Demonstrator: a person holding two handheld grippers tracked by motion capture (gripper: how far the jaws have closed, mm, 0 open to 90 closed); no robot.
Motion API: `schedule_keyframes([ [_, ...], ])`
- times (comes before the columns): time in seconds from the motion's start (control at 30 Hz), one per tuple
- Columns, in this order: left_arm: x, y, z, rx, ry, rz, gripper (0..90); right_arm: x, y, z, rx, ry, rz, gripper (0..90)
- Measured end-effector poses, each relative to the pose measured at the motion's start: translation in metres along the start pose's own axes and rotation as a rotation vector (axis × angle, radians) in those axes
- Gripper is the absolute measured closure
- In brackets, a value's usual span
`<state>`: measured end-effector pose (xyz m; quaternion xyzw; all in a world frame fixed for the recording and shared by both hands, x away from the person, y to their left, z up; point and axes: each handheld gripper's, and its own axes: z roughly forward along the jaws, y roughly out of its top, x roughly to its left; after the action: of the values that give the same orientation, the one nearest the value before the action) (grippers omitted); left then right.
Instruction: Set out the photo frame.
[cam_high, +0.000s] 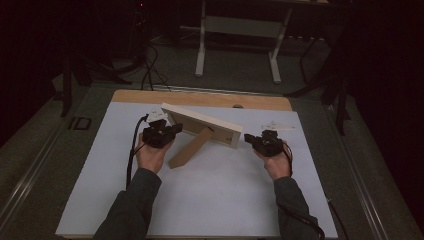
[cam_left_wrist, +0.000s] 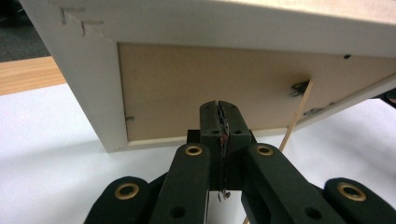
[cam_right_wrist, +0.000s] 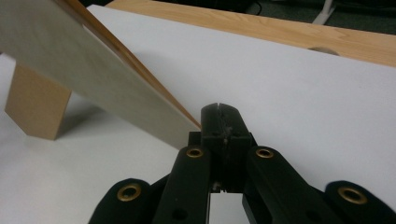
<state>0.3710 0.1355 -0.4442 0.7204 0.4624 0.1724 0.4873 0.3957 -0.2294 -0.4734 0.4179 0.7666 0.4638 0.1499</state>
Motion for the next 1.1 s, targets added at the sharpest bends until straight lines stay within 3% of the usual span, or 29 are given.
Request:
schedule_keyframes([
  [0.67,-0.008,0.006,0.013,0.009,0.021,-0.017,90.0,0.001,0.017,0.008,-0.025,0.046,0.031,89.8],
  [1.1,-0.017,0.01,0.021,0.021,0.021,0.009,90.0,0.002,0.021,0.011,-0.02,0.074,0.035,89.8],
])
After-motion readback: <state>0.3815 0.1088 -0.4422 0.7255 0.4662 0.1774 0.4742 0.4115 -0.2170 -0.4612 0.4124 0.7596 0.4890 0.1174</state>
